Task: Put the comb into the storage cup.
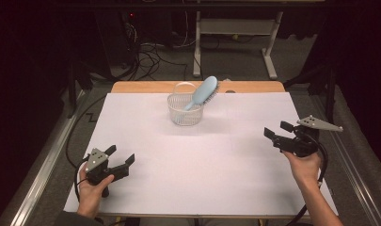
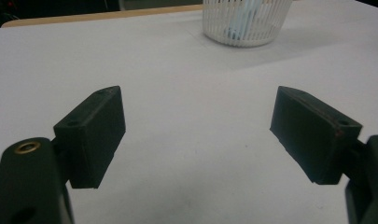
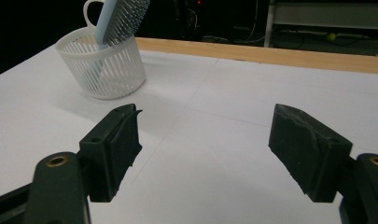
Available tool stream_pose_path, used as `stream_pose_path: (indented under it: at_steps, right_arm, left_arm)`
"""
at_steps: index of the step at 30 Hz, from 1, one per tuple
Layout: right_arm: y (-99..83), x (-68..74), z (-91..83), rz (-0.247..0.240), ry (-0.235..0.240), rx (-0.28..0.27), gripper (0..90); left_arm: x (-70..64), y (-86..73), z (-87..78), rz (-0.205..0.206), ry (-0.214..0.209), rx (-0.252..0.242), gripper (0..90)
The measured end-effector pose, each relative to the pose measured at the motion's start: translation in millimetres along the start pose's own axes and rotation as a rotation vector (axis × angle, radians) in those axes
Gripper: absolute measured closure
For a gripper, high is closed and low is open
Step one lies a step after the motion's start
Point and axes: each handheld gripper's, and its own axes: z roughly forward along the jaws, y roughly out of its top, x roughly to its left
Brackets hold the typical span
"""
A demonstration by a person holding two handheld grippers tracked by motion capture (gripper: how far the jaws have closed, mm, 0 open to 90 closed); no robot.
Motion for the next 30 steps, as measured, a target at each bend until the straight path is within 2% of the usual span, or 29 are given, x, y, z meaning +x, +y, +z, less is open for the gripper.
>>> stream_pose_path:
  at_steps: [30]
  right_arm:
    - [-19.8,-1.9,-19.5,0.020,0.005,-0.047,24.2]
  left_arm:
    - [-0.2,0.1,-0.2,0.000,0.000,-0.002,18.9]
